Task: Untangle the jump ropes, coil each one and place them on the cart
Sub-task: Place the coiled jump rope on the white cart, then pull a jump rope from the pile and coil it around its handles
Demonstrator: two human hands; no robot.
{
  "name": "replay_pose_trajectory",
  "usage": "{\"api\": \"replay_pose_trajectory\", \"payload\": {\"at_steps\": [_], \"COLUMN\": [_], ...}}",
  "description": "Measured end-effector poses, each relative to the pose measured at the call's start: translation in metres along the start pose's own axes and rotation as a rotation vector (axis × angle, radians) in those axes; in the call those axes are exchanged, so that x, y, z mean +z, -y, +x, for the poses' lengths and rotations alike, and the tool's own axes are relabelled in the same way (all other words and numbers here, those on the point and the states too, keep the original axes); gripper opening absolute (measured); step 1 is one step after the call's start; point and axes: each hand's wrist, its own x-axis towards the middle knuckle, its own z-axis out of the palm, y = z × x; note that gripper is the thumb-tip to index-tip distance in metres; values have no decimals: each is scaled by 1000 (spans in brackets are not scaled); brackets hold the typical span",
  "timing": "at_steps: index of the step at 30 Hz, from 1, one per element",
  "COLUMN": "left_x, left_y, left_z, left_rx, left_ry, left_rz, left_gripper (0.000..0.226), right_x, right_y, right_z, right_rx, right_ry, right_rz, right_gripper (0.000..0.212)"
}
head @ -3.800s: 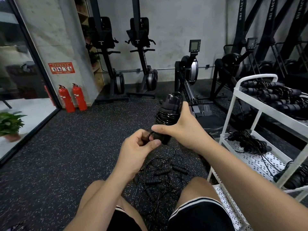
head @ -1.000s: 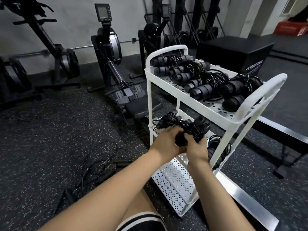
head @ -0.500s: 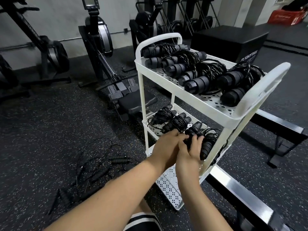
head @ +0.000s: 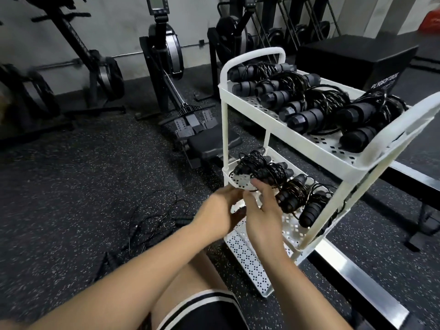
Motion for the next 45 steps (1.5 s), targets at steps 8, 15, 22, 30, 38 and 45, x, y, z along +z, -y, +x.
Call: {"api": "replay_pose_trajectory", "payload": {"at_steps": [8, 15, 22, 30, 38, 45], "left_x": [-78, -87, -32, 34, 117, 142], "left_y": [106, 226, 346, 461, 530, 543], "left_z": [-76, -119, -152, -191, -207, -210], "left_rx": [-404, -720, -966, -1292, -1593, -1807], "left_ry": [-75, -113, 74, 207, 211, 135], "left_rz": [2, -62, -62, -53, -121, -110], "left_gripper": [11, 12, 11, 16, 58, 89], "right_x": [54, 136, 203, 250, 280, 297], "right_y": [-11, -84, -194, -292, -341, -381], "right_z": [-7, 23, 69, 73, 61, 53], "right_rx": [8, 141, 536, 740, 819, 847], "right_ry": [271, 578, 649, 718, 879, 999], "right_rz": [-193, -355, -281, -354, -464, -572], "right_gripper": [13, 9, 15, 13, 16, 12]}}
